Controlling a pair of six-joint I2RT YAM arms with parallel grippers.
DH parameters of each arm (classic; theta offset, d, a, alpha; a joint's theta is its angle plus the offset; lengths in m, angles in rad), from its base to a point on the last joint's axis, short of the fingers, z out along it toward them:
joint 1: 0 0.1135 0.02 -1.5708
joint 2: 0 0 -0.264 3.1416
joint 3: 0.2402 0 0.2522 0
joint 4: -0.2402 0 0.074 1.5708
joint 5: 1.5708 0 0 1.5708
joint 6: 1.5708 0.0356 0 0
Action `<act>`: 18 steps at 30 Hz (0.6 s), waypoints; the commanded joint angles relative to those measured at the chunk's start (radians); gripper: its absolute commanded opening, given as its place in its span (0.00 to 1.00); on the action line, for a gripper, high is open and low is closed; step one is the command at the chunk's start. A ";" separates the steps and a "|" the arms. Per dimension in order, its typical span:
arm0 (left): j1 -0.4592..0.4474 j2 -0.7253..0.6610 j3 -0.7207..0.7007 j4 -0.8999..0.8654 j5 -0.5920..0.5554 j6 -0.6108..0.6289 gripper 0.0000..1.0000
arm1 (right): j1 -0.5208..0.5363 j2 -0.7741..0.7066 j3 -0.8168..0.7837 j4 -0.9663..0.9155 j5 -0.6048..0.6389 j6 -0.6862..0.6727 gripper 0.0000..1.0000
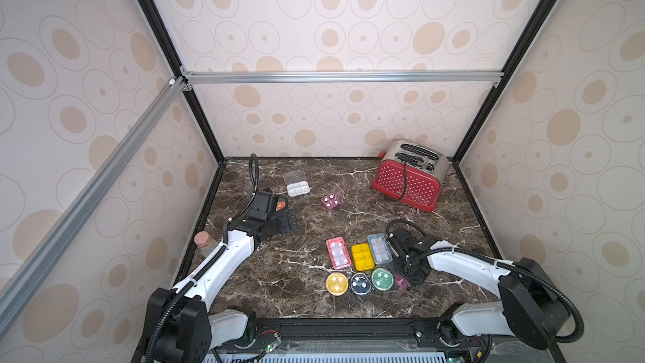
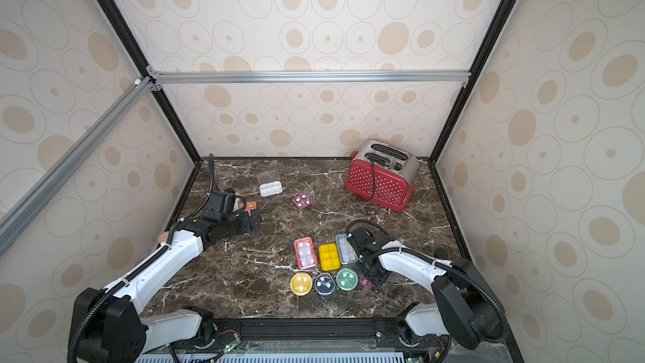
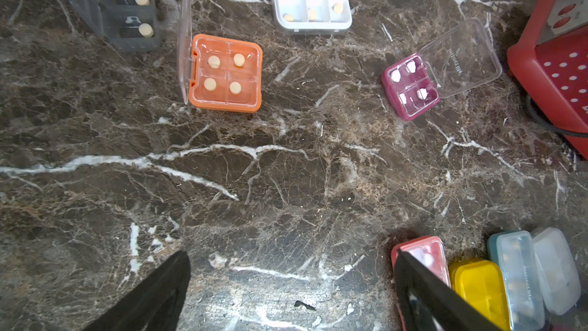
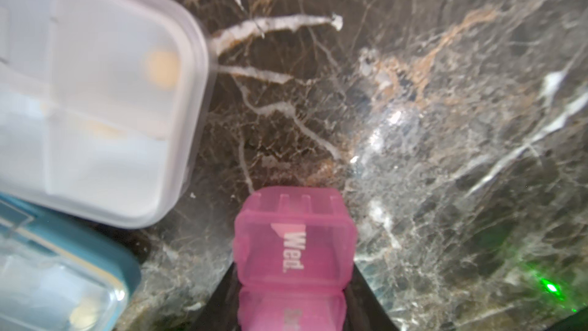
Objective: Close pillboxes
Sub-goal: Place the pillbox at the center of the board.
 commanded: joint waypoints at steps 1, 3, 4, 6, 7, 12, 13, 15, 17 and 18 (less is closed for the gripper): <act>-0.004 -0.013 0.025 -0.006 0.002 0.023 0.99 | 0.003 0.018 -0.016 0.063 -0.008 0.025 0.36; -0.004 -0.001 0.031 -0.015 0.010 0.033 1.00 | 0.001 0.006 0.004 0.030 0.003 0.001 0.54; -0.003 0.007 0.035 -0.021 0.013 0.036 1.00 | 0.001 -0.001 0.012 0.016 0.008 -0.010 0.60; -0.004 0.023 0.044 -0.026 0.032 0.041 0.99 | 0.002 -0.014 0.027 -0.009 0.009 -0.032 0.70; -0.004 0.028 0.047 -0.026 0.041 0.041 0.98 | 0.000 -0.017 0.036 -0.020 0.009 -0.040 0.72; -0.004 0.044 0.065 -0.034 0.077 0.039 0.95 | 0.001 -0.033 0.110 -0.131 0.037 -0.095 0.88; -0.005 0.049 0.071 -0.038 0.082 0.040 0.95 | 0.001 -0.042 0.129 -0.155 0.051 -0.113 0.90; -0.010 0.062 0.081 -0.043 0.090 0.037 0.93 | 0.001 -0.052 0.181 -0.193 0.068 -0.184 0.90; -0.025 0.082 0.092 -0.039 0.093 0.022 0.90 | 0.003 -0.031 0.254 -0.223 0.058 -0.269 0.90; -0.038 0.094 0.098 -0.034 0.090 0.009 0.88 | 0.011 -0.012 0.297 -0.240 0.060 -0.305 0.89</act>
